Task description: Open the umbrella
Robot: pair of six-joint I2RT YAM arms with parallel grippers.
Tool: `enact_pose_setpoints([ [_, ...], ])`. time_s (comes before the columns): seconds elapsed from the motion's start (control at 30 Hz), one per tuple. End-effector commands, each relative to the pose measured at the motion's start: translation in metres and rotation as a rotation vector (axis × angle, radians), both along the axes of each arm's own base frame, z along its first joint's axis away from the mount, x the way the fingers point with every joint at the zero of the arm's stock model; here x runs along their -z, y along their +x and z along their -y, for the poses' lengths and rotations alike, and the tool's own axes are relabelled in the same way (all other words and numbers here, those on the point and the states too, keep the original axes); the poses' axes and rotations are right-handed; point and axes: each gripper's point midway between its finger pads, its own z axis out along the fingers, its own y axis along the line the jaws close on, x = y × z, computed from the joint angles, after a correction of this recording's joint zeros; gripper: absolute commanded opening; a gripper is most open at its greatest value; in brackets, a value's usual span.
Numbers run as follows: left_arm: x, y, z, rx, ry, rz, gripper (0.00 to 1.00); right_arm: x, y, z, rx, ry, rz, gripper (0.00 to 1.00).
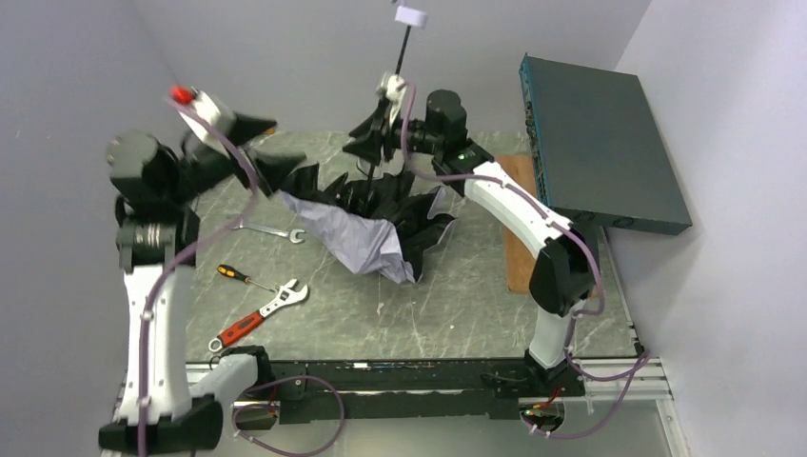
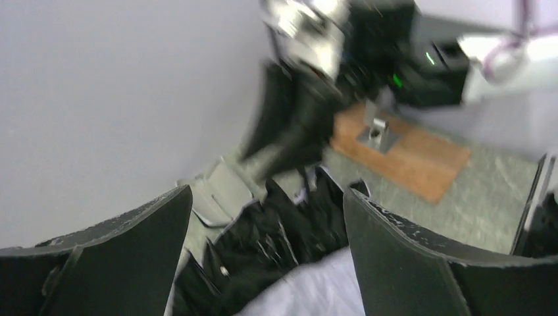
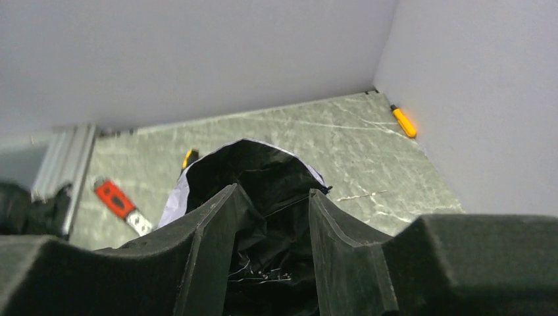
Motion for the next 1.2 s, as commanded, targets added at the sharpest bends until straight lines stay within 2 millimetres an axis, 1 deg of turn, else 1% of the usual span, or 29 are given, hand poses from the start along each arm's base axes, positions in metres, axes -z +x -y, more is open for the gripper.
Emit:
enact_pose_setpoints([
  [0.0,-0.077,0.01,-0.007,0.169,-0.27,-0.059,0.88,-0.023,-0.047,0.003,-0.095,-0.055,0.415,0.0],
  [0.07,-0.085,0.022,-0.004,0.234,-0.278,-0.103,0.86,-0.01,-0.059,0.0,-0.137,-0.078,0.461,0.0],
  [0.13,-0.081,0.032,0.006,0.293,-0.244,-0.109,0.84,-0.002,-0.072,-0.006,-0.183,-0.094,0.5,0.0],
  [0.2,-0.072,0.042,0.014,0.311,-0.222,-0.109,0.86,0.008,-0.084,-0.012,-0.228,-0.107,0.523,0.0],
  [0.23,-0.068,0.042,0.021,0.329,-0.211,-0.101,0.88,0.01,-0.089,-0.015,-0.246,-0.111,0.54,0.0],
  [0.3,-0.064,0.046,0.028,0.333,-0.215,-0.08,0.89,0.014,-0.097,-0.019,-0.265,-0.115,0.561,0.0],
  [0.4,-0.062,0.041,0.049,0.409,-0.223,-0.072,0.9,0.019,-0.105,-0.023,-0.293,-0.118,0.563,0.0],
  [0.47,-0.059,0.042,0.059,0.431,-0.233,-0.087,0.9,0.023,-0.109,-0.025,-0.313,-0.126,0.564,0.0],
  [0.6,-0.059,0.047,0.072,0.45,-0.26,-0.086,0.89,0.032,-0.118,-0.029,-0.347,-0.136,0.587,0.0],
  [0.73,-0.06,0.055,0.083,0.433,-0.282,-0.084,0.88,0.035,-0.125,-0.033,-0.368,-0.138,0.615,0.0],
  [0.77,-0.059,0.056,0.087,0.442,-0.282,-0.086,0.86,0.036,-0.126,-0.034,-0.372,-0.14,0.623,0.0],
  [0.83,-0.058,0.052,0.093,0.476,-0.285,-0.083,0.78,0.036,-0.127,-0.036,-0.37,-0.14,0.624,0.0],
  [0.87,-0.06,0.047,0.094,0.502,-0.301,-0.089,0.7,0.036,-0.126,-0.036,-0.364,-0.141,0.62,0.0],
  [0.93,-0.062,0.039,0.096,0.547,-0.322,-0.086,0.49,0.037,-0.124,-0.036,-0.35,-0.147,0.6,0.0],
  [0.97,-0.062,0.035,0.096,0.565,-0.324,-0.095,0.37,0.038,-0.123,-0.035,-0.343,-0.154,0.588,0.12],
  [1.0,-0.061,0.033,0.096,0.577,-0.324,-0.101,0.25,0.039,-0.124,-0.034,-0.345,-0.163,0.583,0.27],
  [1.03,-0.06,0.03,0.096,0.589,-0.32,-0.099,0.16,0.041,-0.123,-0.032,-0.337,-0.176,0.573,0.37],
  [1.07,-0.059,0.028,0.096,0.593,-0.318,-0.096,0.1,0.041,-0.122,-0.029,-0.327,-0.186,0.556,0.47],
  [1.1,-0.057,0.026,0.095,0.594,-0.315,-0.097,0.07,0.042,-0.12,-0.025,-0.305,-0.194,0.528,0.6],
  [1.13,-0.057,0.024,0.094,0.596,-0.311,-0.088,0.05,0.039,-0.119,-0.02,-0.279,-0.194,0.499,0.81],
  [1.17,-0.056,0.023,0.093,0.594,-0.308,-0.084,0.04,0.039,-0.117,-0.015,-0.255,-0.196,0.465,0.94],
])
